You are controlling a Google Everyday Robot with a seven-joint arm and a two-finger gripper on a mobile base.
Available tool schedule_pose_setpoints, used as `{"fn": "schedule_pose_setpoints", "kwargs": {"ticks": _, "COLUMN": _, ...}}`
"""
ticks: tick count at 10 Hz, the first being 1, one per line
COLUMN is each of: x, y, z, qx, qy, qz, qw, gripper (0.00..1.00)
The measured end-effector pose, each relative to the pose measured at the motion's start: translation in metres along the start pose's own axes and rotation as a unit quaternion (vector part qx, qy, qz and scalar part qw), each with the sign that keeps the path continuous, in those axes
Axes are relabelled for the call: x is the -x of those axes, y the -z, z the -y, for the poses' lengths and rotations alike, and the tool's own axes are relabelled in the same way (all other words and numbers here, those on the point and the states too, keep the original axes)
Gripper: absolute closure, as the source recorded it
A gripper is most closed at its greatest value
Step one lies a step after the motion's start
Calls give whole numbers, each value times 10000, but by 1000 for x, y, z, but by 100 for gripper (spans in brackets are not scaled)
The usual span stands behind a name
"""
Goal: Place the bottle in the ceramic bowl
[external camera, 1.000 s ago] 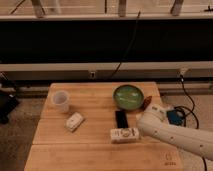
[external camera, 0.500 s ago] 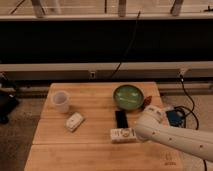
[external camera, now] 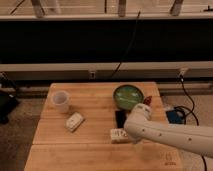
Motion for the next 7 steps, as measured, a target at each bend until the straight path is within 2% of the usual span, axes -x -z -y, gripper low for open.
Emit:
{"fn": "schedule_pose_setpoints", "kwargs": {"ticks": 1, "x": 1, "y": -2, "z": 4, "qx": 30, "qy": 11, "qz": 36, "qw": 10000, "gripper": 20}}
{"fn": "schedule_pose_setpoints", "kwargs": {"ticks": 3, "x": 4, "y": -6, "z": 9, "qx": 90, "qy": 62, "qz": 112, "qw": 9999, "gripper": 30}}
{"fn": "schedule_pose_setpoints", "kwargs": {"ticks": 7, "x": 8, "y": -7, "z": 2, "qx": 153, "qy": 99, "qz": 232, "qw": 9996, "gripper": 70}}
